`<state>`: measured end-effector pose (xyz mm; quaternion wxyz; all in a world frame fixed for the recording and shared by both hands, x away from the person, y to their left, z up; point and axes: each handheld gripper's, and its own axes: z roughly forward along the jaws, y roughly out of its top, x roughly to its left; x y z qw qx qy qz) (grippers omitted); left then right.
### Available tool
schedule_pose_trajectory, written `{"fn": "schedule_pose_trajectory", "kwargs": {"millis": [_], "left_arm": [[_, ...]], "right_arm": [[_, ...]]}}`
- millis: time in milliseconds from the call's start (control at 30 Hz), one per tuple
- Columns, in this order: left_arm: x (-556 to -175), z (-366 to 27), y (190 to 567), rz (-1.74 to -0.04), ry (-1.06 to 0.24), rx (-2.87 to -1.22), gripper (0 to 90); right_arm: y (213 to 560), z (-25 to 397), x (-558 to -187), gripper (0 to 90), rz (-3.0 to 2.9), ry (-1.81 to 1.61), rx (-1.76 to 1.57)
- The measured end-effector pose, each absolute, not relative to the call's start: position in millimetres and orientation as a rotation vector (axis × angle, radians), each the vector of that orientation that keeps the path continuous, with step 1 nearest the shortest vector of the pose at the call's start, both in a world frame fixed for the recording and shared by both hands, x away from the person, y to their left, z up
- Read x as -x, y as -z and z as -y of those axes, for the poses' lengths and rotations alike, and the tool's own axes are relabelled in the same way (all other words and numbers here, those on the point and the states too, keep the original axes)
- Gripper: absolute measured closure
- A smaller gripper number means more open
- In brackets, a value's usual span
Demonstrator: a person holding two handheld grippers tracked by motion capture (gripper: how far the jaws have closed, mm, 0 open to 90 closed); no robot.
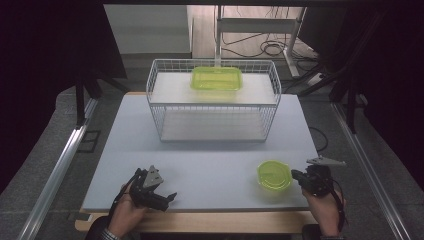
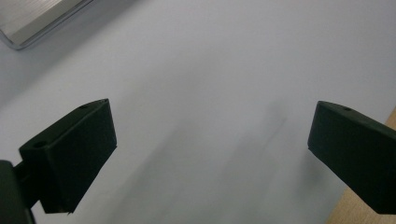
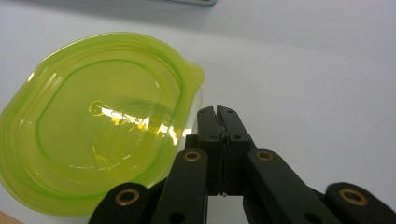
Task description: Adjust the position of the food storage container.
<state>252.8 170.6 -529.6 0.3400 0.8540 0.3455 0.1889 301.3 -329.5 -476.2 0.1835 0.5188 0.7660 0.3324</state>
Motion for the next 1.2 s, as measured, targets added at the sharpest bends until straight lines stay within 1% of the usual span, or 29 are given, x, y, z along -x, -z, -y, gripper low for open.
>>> {"fn": "schedule_pose_trajectory", "kwargs": {"millis": [133, 233, 533, 1200], "left_arm": [[-253.4, -170.4, 530.1, -0.903, -0.492, -2.226, 0.9], [-253.4, -170.1, 530.2, -0.904, -0.495, -2.227, 0.9], [-253.8, -169.5, 530.8, -0.902, -0.499, -2.238, 1.0], [-254.3, -167.9, 532.3, -0.905, -0.501, -2.253, 1.1]], "right_arm": [[479.0, 337.4, -299.8, 88.4, -2.164, -0.919, -1.493], [485.6, 334.5, -297.5, 88.4, -2.212, -0.917, -1.506], [497.4, 315.8, -295.8, 88.4, -2.317, -0.912, -1.511], [503.3, 259.1, -318.5, 88.4, -2.432, -1.112, -1.418]]}}
